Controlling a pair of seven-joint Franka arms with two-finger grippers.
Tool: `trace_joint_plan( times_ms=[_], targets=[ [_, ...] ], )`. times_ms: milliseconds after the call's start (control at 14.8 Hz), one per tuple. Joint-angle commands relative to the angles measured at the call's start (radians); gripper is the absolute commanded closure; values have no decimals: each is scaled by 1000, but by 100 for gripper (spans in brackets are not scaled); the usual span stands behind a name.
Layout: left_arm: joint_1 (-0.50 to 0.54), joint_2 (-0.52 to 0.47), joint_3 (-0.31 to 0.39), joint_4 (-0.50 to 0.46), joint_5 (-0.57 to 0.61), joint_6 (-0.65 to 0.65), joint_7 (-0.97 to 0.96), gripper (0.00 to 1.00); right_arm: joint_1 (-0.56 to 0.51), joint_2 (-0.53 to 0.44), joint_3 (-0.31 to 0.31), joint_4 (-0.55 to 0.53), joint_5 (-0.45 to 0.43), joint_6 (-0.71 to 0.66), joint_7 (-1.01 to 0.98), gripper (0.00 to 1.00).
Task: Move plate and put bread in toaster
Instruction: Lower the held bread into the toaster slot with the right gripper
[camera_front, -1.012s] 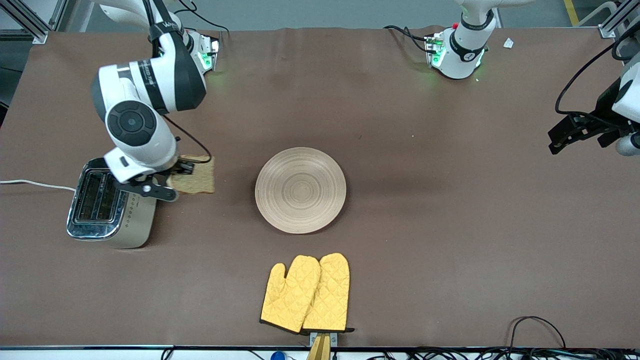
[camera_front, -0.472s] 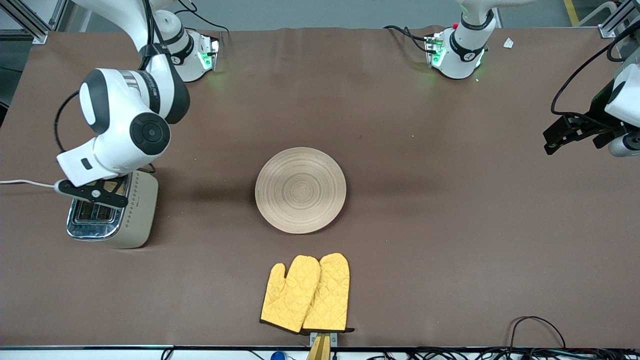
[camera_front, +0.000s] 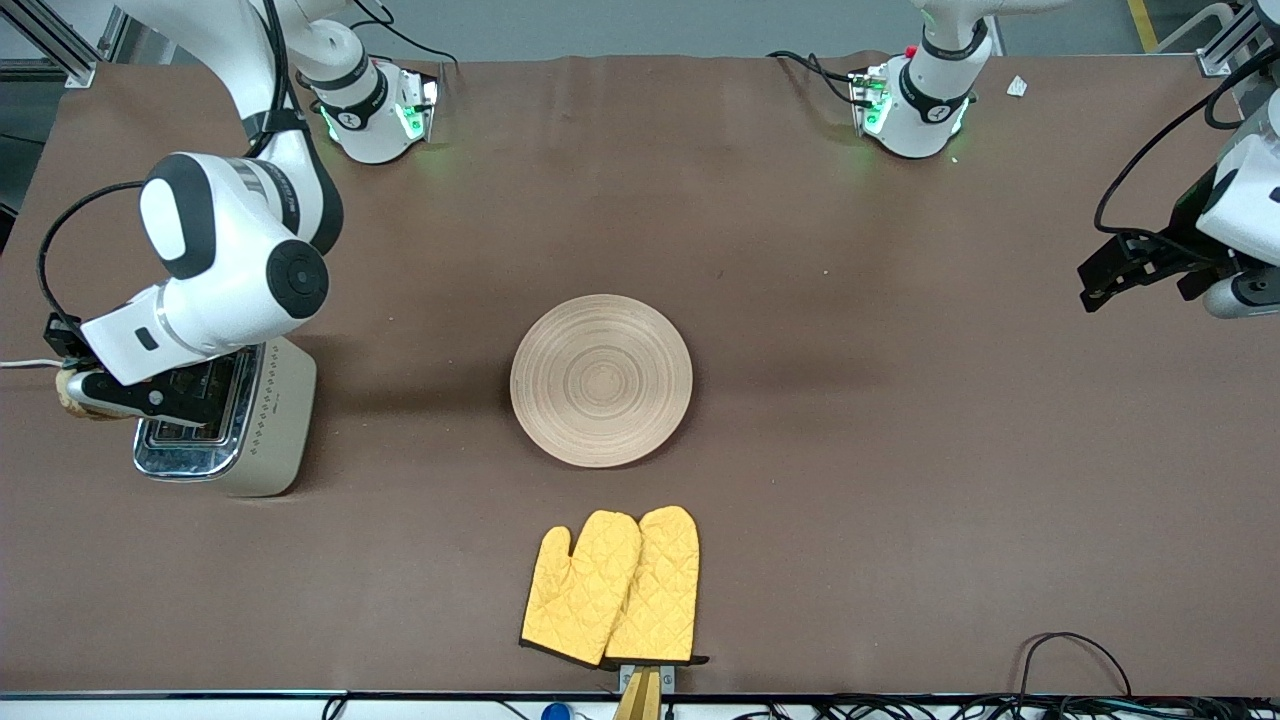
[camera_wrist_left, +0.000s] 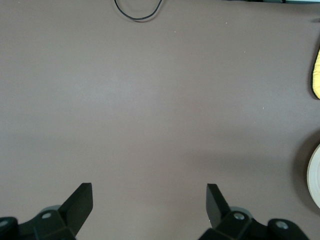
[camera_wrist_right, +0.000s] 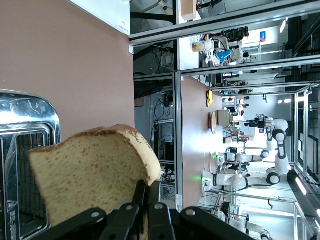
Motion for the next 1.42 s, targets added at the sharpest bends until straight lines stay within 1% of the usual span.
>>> trace_joint_plan(
  times_ms=[0, 202, 337, 405, 607, 675, 1079, 1214, 1349],
  targets=[
    [-10, 15, -1, 28, 7, -6, 4, 0, -4, -40, 10, -74, -32, 20, 128, 100],
    [-10, 15, -1, 28, 7, -5, 4, 0, -4, -40, 12, -74, -15, 19, 139, 100],
    [-9, 15, -1, 27, 7, -5, 4, 0, 11, -40, 14, -71, 34, 6, 142, 100],
    [-8, 15, -1, 28, 7, -5, 5, 0, 12, -40, 14, -68, 43, 9, 155, 100],
    [-8, 15, -1, 27, 7, -5, 8, 0, 13, -11, 15, -46, 54, 17, 237, 100],
    [-8, 13, -1, 27, 7, -5, 2, 0, 15, -10, 15, -43, 69, 17, 239, 100],
    [4, 9, 0, 28, 7, -5, 10, 0, 12, 12, 15, -34, 74, 20, 241, 100],
    [8, 4, 0, 28, 10, -5, 19, 0, 15, 25, 15, -32, 109, 20, 247, 100],
    [10, 1, 0, 30, 8, -9, 16, 0, 18, 36, 17, -34, 120, 20, 264, 100]
  ],
)
